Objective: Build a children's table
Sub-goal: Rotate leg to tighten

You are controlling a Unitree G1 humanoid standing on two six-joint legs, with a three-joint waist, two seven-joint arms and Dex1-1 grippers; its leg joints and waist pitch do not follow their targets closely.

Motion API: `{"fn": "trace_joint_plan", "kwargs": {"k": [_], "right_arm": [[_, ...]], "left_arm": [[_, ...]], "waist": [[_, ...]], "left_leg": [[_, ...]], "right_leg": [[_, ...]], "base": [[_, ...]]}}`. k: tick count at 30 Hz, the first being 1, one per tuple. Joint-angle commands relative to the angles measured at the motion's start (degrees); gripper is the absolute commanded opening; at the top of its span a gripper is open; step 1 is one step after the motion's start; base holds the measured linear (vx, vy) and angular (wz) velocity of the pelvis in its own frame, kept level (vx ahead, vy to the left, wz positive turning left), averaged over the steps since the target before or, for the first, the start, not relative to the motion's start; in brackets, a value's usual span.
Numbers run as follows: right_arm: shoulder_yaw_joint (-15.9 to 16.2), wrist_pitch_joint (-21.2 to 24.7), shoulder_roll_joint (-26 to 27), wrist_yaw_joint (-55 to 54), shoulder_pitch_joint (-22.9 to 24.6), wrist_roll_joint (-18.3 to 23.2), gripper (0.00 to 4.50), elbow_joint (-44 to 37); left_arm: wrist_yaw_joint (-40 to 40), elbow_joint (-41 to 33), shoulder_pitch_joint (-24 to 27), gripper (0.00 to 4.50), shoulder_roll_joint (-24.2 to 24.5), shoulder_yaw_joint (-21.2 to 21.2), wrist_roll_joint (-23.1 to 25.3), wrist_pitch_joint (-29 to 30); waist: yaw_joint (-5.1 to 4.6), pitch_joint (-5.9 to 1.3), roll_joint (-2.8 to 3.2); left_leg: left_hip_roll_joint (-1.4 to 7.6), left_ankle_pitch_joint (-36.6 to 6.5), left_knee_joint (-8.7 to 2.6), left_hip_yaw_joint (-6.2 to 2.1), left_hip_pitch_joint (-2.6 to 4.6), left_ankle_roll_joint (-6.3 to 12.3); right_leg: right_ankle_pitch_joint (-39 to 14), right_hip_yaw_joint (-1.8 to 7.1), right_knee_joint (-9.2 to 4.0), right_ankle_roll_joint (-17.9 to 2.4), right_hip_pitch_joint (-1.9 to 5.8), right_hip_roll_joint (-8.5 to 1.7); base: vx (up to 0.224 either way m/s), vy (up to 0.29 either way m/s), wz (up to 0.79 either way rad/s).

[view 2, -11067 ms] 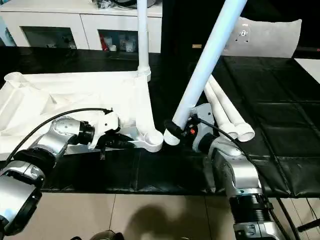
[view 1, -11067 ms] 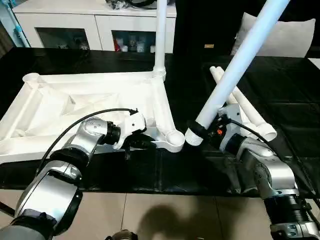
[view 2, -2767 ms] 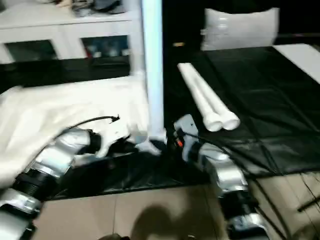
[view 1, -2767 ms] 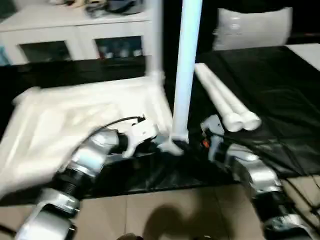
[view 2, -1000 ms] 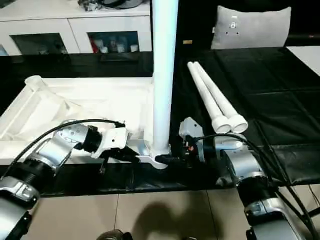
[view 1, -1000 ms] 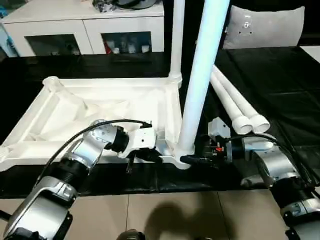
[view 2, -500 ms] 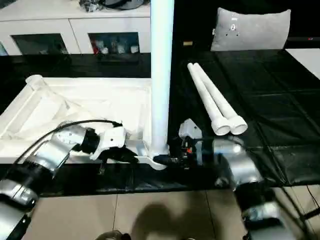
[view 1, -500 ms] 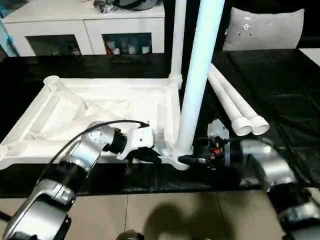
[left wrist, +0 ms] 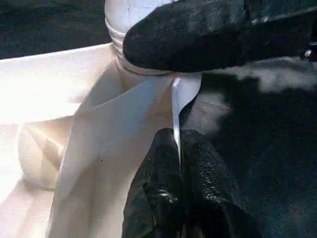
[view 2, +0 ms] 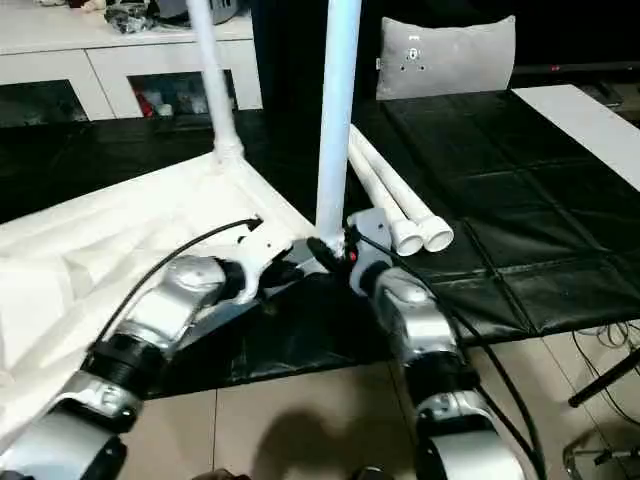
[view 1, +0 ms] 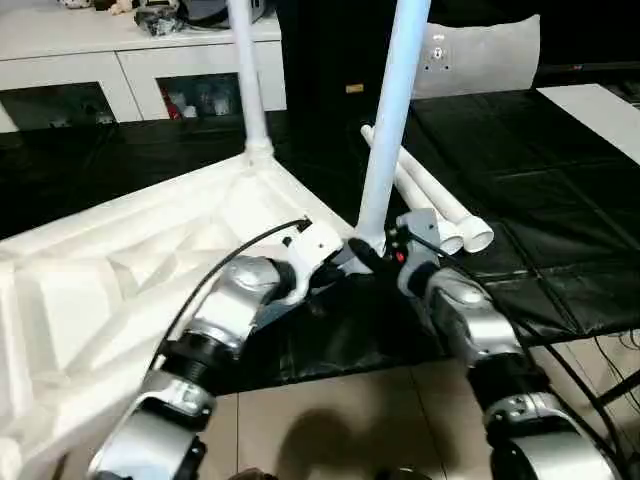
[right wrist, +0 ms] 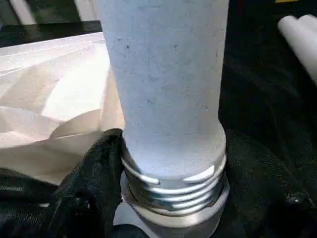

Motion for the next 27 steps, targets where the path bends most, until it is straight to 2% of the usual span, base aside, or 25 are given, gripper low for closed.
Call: {"fn": "trace_joint_plan", "kwargs": {"k": [1, 7, 9, 10, 13, 15, 17, 18, 21, 23, 25, 26, 27], "right_arm": [[1.18, -0.13, 1.86, 0.44, 0.05, -0.26, 3.27, 1.20], [0.59, -3.42, -1.20, 5.16, 3.00, 0.19, 3.80, -1.41], [0.78, -4.46, -2.23, 6.61, 3.68, 0.42, 3.87, -1.98], [0.79, -4.96, -2.74, 7.53, 4.00, 0.63, 4.06, -2.31], [0.39, -6.54, -7.30, 16.18, 6.21, 2.99, 4.27, -5.94], [0.75, -6.01, -10.32, 22.10, 7.07, 4.25, 4.44, -8.28], [0.88, -5.79, -11.44, 24.34, 7.29, 4.61, 4.44, -9.00], [1.06, -4.99, -12.90, 27.30, 7.32, 5.23, 4.44, -9.73], [4.09, -3.59, -18.35, 36.96, 6.33, 4.50, 4.44, -10.50], [5.17, -3.41, -19.34, 39.22, 5.92, 4.07, 4.44, -10.38], [6.76, -3.79, -20.15, 42.12, 5.37, 3.34, 4.44, -9.99], [7.34, -4.01, -20.35, 43.02, 5.15, 2.99, 4.44, -9.81], [7.92, -4.05, -20.50, 43.82, 4.97, 2.76, 4.44, -9.77]], "left_arm": [[-0.02, -2.73, -2.35, 0.00, -0.83, -0.52, 0.51, -1.74], [-2.87, -2.86, -0.96, 0.00, 2.31, -1.42, 0.71, -3.81], [-3.57, -2.69, -0.76, 0.00, 2.97, -1.72, 0.51, -4.46], [-3.97, -2.60, -0.67, 0.00, 3.26, -1.77, 0.33, -4.66], [-8.98, -1.40, -0.18, 0.00, 5.84, -2.42, -0.39, -7.52], [-13.24, -0.69, 0.09, 0.00, 7.62, -3.31, -0.78, -10.09], [-14.83, -0.35, 0.12, 0.00, 8.39, -3.77, -1.01, -11.12], [-17.45, 0.01, 0.13, 0.00, 9.38, -4.44, -1.36, -12.60], [-27.55, 0.87, -0.31, 0.00, 14.18, -8.35, -0.74, -18.43], [-30.51, 0.94, -0.50, 0.00, 15.45, -9.37, -0.67, -20.00], [-33.55, 1.13, -0.86, 0.00, 16.37, -10.16, -0.95, -21.51], [-34.42, 1.13, -0.97, 0.00, 16.64, -10.45, -0.98, -21.87], [-35.29, 1.25, -1.08, 0.00, 16.82, -10.57, -1.09, -22.46]], "waist": [[0.41, -3.96, -0.59], [1.21, -4.35, -0.65], [1.50, -4.39, -0.62], [1.60, -4.39, -0.60], [2.21, -4.48, -0.66], [2.54, -4.53, -0.65], [2.61, -4.43, -0.56], [2.77, -4.37, -0.27], [3.20, -4.28, -0.35], [3.62, -4.07, -0.22], [3.63, -4.00, -0.28], [3.63, -4.03, -0.52], [3.66, -4.14, -0.42]], "left_leg": [[2.57, -23.83, -4.67, -1.60, 1.19, 0.84], [2.71, -18.37, -4.46, -1.17, 0.79, 2.81], [2.70, -16.99, -4.37, -1.11, 0.68, 3.36], [2.74, -16.62, -4.35, -1.06, 0.72, 3.46], [2.78, -14.91, -4.26, -1.07, 0.58, 4.38], [2.87, -14.61, -4.19, -1.12, 0.66, 5.07], [3.03, -14.20, -4.25, -1.05, 0.66, 5.05], [2.94, -15.35, -4.24, -1.04, 0.80, 4.89], [3.17, -17.54, -4.43, -1.08, 0.99, 3.93], [3.32, -19.35, -4.60, -1.03, 1.33, 2.90], [3.28, -20.02, -4.72, -1.09, 1.23, 2.26], [3.27, -20.30, -4.69, -1.04, 1.33, 2.17], [3.38, -19.85, -4.73, -1.14, 1.31, 1.94]], "right_leg": [[-26.82, 1.75, -5.09, -8.61, 1.77, -3.40], [-17.63, 2.11, -4.07, -11.67, 2.50, -3.48], [-16.50, 2.10, -3.91, -12.06, 2.68, -3.49], [-16.22, 2.13, -3.86, -12.19, 2.65, -3.48], [-15.61, 2.05, -3.74, -11.94, 2.90, -3.42], [-14.92, 1.98, -3.66, -11.98, 2.97, -3.30], [-14.03, 2.03, -3.43, -12.63, 2.78, -3.26], [-15.44, 1.87, -3.71, -12.49, 2.83, -3.21], [-18.68, 1.88, -3.91, -11.93, 2.75, -3.23], [-20.49, 2.07, -3.97, -11.92, 2.40, -3.33], [-21.37, 2.06, -3.95, -11.87, 2.46, -3.42], [-21.84, 2.04, -4.03, -11.77, 2.40, -3.40], [-20.98, 2.13, -3.76, -12.11, 2.47, -3.48]], "base": [[0.000, 0.000, 0.00], [0.000, 0.000, 0.00], [0.000, 0.000, 0.00], [0.000, 0.000, 0.00], [0.000, 0.000, 0.00], [0.000, 0.000, 0.00], [0.000, 0.000, 0.00], [0.000, 0.000, 0.00], [0.000, 0.000, 0.00], [0.000, 0.000, 0.00], [0.000, 0.000, 0.00], [0.000, 0.000, 0.00], [0.000, 0.000, 0.00]]}}
